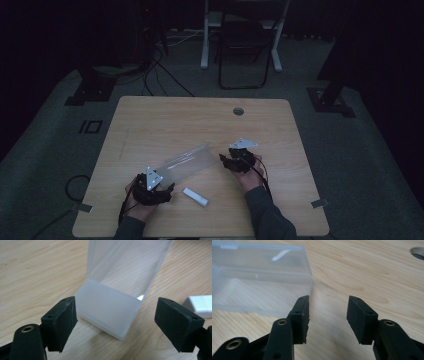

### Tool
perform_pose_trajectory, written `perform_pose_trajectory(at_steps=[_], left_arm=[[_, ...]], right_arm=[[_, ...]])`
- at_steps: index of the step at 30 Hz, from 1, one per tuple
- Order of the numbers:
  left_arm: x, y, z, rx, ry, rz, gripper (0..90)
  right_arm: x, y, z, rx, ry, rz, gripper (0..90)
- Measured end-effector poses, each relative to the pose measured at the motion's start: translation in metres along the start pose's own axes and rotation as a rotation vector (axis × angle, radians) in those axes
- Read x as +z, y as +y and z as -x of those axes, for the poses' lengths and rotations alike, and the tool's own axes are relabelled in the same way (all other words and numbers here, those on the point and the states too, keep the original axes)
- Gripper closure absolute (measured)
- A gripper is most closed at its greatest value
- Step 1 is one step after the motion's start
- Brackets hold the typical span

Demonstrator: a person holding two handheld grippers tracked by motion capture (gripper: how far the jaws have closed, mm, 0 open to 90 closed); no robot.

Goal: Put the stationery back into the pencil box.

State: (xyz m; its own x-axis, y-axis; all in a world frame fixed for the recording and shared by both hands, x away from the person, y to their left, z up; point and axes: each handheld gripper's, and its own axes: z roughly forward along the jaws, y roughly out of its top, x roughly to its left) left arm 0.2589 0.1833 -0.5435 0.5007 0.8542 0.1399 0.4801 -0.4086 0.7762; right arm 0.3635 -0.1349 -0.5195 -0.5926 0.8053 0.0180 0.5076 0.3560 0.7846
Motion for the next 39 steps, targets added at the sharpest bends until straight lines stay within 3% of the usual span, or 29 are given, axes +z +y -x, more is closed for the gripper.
perform_pose_trajectory(at_steps=[11, 16, 23, 32, 39], left_arm=[[-0.013, 0.004, 0.016, 0.06, -0.053, 0.068, 22.7], [-0.018, 0.009, 0.022, 0.101, -0.096, 0.101, 27.6], [-0.015, 0.014, 0.03, 0.135, -0.169, 0.098, 31.6], [-0.004, 0.019, 0.037, 0.18, -0.304, 0.061, 29.7], [0.003, 0.024, 0.044, 0.217, -0.349, 0.05, 27.0]], right_arm=[[-0.022, -0.026, 0.018, -0.006, -0.049, -0.019, 49.7], [-0.029, -0.04, 0.025, 0.006, -0.063, -0.034, 49.0], [-0.041, -0.06, 0.032, 0.033, -0.076, -0.04, 48.9], [-0.048, -0.075, 0.035, 0.044, -0.078, -0.046, 48.6], [-0.051, -0.08, 0.033, 0.041, -0.076, -0.04, 48.4]])
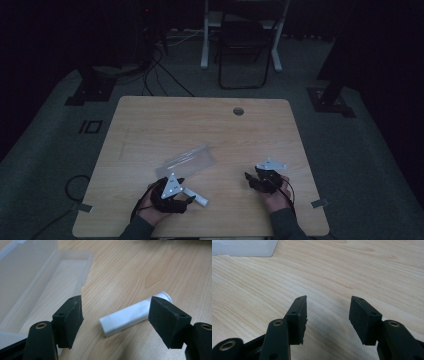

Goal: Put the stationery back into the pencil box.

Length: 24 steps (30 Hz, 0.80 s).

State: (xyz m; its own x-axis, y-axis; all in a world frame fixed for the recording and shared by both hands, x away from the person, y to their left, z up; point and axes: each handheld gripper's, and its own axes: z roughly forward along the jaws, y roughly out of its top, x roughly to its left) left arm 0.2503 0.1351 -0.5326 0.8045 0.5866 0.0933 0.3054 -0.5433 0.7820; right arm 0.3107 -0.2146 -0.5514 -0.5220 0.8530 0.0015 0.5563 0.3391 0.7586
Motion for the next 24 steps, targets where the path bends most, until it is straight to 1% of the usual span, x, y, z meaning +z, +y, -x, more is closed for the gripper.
perform_pose_trajectory(at_steps=[2, 6, 9, 11, 14, 18, 21, 23, 24], left_arm=[[0.002, 0.001, 0.0, 0.007, -0.013, -0.001, 25.9], [0.006, 0.002, 0.002, 0.015, -0.053, -0.008, 24.3], [0.008, 0.003, 0.004, 0.027, -0.067, -0.01, 21.8], [0.011, 0.003, 0.005, 0.031, -0.076, -0.017, 21.7], [0.015, 0.004, 0.005, 0.032, -0.073, -0.031, 21.7], [0.019, 0.005, 0.006, 0.036, -0.083, -0.037, 21.7], [0.022, 0.005, 0.008, 0.052, -0.093, -0.052, 21.8], [0.023, 0.005, 0.009, 0.058, -0.096, -0.058, 24.1], [0.025, 0.005, 0.011, 0.069, -0.097, -0.067, 24.1]], right_arm=[[-0.001, -0.002, 0.0, 0.004, 0.0, 0.001, 48.3], [-0.002, -0.006, 0.001, 0.004, -0.011, -0.002, 48.3], [-0.004, -0.008, 0.002, 0.011, -0.014, -0.005, 48.3], [-0.004, -0.01, 0.004, 0.015, -0.017, -0.005, 48.3], [-0.004, -0.011, 0.005, 0.026, -0.012, -0.005, 48.3], [-0.005, -0.012, 0.006, 0.035, -0.013, -0.003, 48.3], [-0.004, -0.013, 0.007, 0.04, -0.015, -0.002, 48.3], [-0.004, -0.013, 0.008, 0.04, -0.016, -0.001, 48.3], [-0.005, -0.013, 0.008, 0.045, -0.016, -0.002, 48.3]])
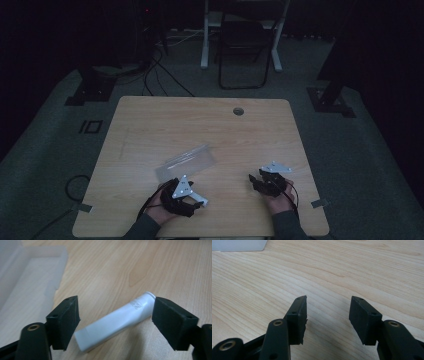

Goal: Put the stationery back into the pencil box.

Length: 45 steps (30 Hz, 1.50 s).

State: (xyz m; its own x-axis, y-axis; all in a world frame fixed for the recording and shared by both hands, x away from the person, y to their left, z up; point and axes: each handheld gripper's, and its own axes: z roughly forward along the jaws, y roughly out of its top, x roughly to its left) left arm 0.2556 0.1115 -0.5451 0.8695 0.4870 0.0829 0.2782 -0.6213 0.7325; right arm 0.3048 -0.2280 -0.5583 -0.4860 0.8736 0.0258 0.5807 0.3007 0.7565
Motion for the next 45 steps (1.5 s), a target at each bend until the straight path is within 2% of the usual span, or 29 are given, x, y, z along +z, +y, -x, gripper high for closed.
perform_pose_trajectory(at_steps=[9, 13, 21, 26, 30, 35, 40, 45], left_arm=[[0.006, 0.001, 0.0, 0.001, 0.005, -0.031, 36.4], [0.006, 0.001, -0.001, -0.008, 0.0, -0.031, 44.7], [0.009, 0.001, -0.001, -0.005, 0.004, -0.053, 55.0], [0.011, 0.0, -0.003, -0.015, 0.023, -0.077, 61.4], [0.011, 0.0, -0.004, -0.025, 0.02, -0.086, 63.8], [0.01, -0.002, -0.007, -0.076, -0.012, -0.087, 65.0], [0.008, -0.003, -0.007, -0.081, -0.009, -0.089, 68.5], [0.007, -0.004, -0.006, -0.084, 0.0, -0.091, 70.0]], right_arm=[[-0.001, -0.002, 0.005, 0.025, -0.003, 0.003, 48.2], [-0.001, -0.002, 0.007, 0.024, -0.007, 0.002, 48.2], [-0.001, -0.003, 0.008, 0.018, -0.018, -0.004, 48.3], [-0.002, -0.005, 0.008, 0.016, -0.021, -0.007, 48.2], [-0.002, -0.005, 0.009, 0.015, -0.02, -0.009, 48.3], [-0.003, -0.008, 0.011, 0.028, -0.019, -0.013, 48.4], [-0.003, -0.01, 0.011, 0.035, -0.02, -0.012, 48.5], [-0.003, -0.011, 0.011, 0.022, -0.027, -0.008, 48.4]])
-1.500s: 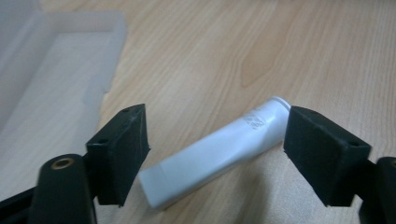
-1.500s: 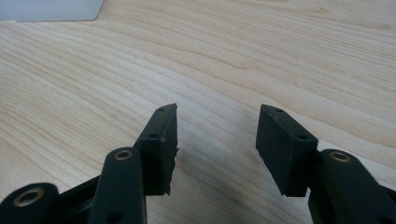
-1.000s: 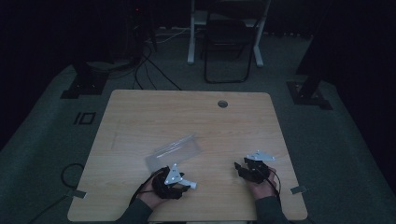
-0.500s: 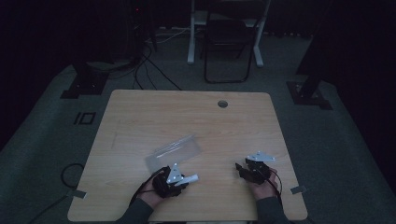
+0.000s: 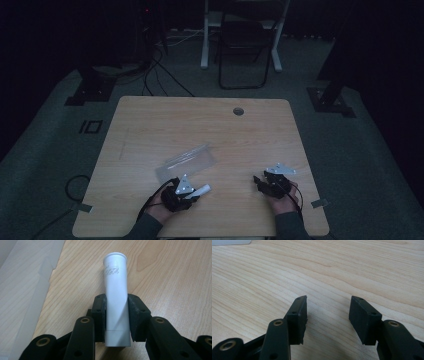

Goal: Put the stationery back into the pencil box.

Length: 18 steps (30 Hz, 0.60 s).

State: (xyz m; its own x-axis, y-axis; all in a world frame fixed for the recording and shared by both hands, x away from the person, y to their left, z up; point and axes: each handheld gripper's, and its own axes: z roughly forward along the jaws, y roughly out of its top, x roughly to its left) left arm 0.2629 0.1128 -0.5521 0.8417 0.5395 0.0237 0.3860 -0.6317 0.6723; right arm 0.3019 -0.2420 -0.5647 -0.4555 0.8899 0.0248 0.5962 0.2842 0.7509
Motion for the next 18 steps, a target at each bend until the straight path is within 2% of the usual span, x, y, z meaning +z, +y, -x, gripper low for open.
perform_pose_trajectory(at_steps=[13, 18], left_arm=[[0.0012, -0.0019, -0.0001, -0.005, 0.011, 0.024, 70.4], [0.0025, -0.0008, 0.0015, 0.007, 0.033, 0.029, 70.7]], right_arm=[[0.0031, -0.0006, -0.0007, -0.016, -0.005, 0.019, 46.8], [0.0034, -0.0003, -0.0004, -0.019, -0.002, 0.019, 46.6]])
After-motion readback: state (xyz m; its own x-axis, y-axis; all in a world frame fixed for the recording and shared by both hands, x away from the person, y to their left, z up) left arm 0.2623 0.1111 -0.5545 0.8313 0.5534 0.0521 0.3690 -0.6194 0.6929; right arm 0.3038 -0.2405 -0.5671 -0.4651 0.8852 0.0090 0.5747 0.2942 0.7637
